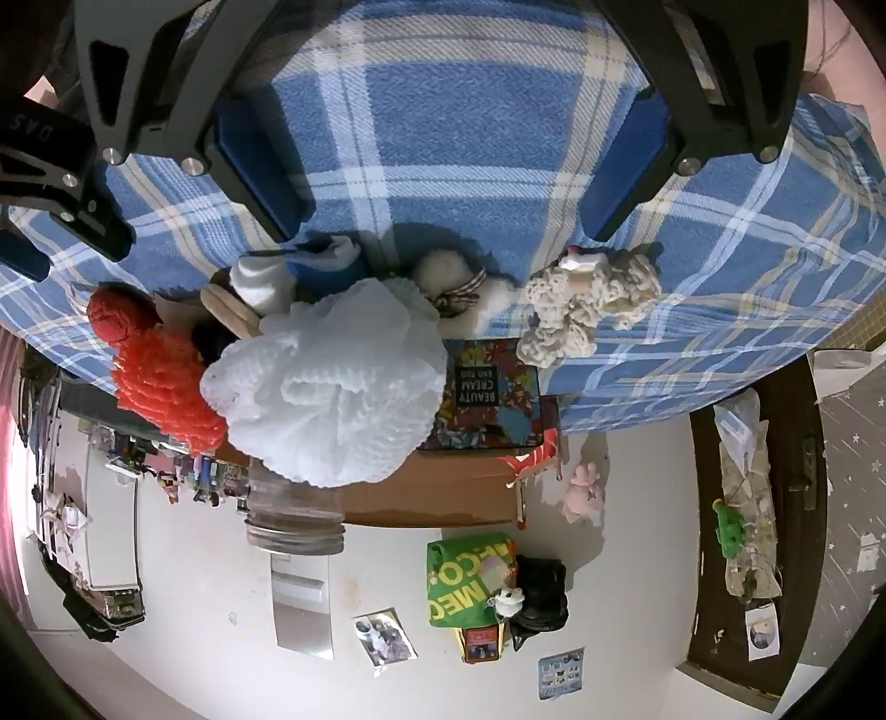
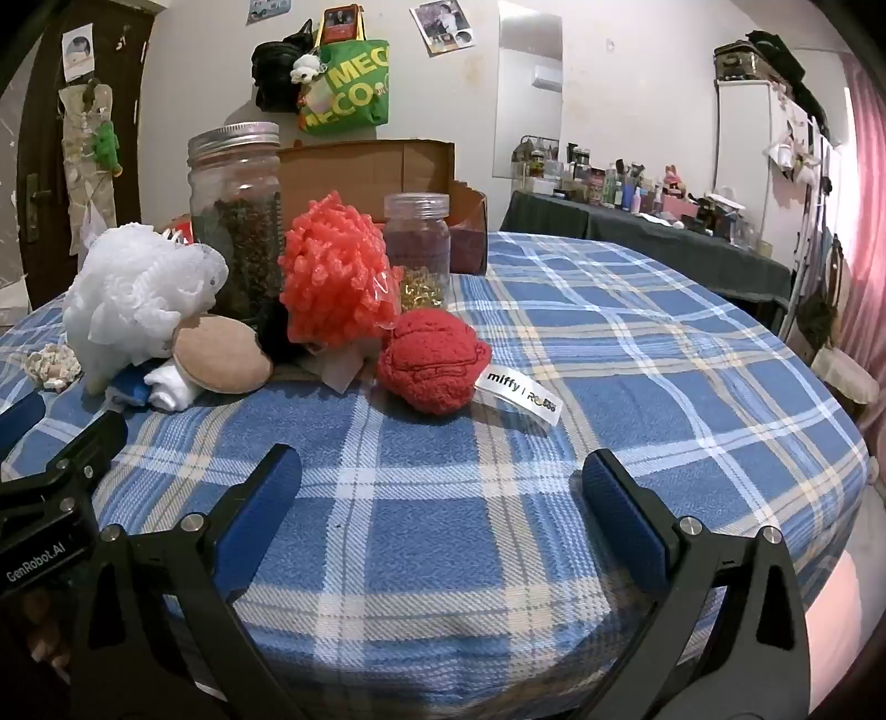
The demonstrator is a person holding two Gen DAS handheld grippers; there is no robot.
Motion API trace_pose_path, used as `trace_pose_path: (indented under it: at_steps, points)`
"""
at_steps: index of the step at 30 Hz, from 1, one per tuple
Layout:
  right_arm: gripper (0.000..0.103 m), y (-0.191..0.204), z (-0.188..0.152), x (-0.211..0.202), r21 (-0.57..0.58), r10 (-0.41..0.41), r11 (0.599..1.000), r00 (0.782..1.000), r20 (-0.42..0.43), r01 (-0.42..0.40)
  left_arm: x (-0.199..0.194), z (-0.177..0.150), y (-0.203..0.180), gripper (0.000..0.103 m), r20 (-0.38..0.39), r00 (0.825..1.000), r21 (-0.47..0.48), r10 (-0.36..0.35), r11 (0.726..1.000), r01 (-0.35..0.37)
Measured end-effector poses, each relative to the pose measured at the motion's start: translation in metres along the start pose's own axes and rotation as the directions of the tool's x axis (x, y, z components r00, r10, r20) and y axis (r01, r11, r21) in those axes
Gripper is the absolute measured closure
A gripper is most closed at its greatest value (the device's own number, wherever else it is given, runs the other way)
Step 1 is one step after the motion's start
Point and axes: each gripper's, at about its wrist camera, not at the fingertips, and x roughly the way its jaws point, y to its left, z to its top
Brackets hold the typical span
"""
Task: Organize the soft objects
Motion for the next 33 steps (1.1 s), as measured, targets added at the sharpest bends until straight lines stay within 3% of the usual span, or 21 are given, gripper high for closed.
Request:
trace_pose_path:
  at_steps: [33]
  points:
    - [0.0, -0.0005, 0.0004, 0.0007, 0.008, 0.011, 1.0, 1.0, 0.006, -0.011, 0.0002, 0.0, 0.0001, 0.0, -0.007, 1.0, -0.004, -0.002, 1.0, 0.002]
